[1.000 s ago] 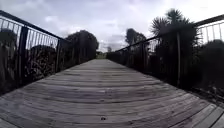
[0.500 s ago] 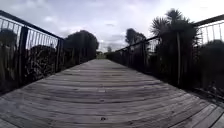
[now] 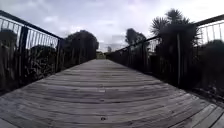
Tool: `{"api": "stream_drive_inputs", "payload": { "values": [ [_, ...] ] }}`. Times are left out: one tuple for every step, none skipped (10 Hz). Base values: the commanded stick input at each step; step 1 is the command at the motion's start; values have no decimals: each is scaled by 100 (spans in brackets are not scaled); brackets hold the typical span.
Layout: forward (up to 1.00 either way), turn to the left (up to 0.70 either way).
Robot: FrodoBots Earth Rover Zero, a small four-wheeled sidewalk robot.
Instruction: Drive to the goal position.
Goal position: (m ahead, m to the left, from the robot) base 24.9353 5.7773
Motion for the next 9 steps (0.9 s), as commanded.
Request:
{"api": "stream_drive_inputs", "payload": {
  "values": [
    [7,0],
    [7,0],
    [7,0],
    [7,0],
    [7,0],
    [7,0],
    [7,0],
    [7,0],
    [7,0]
  ]
}}
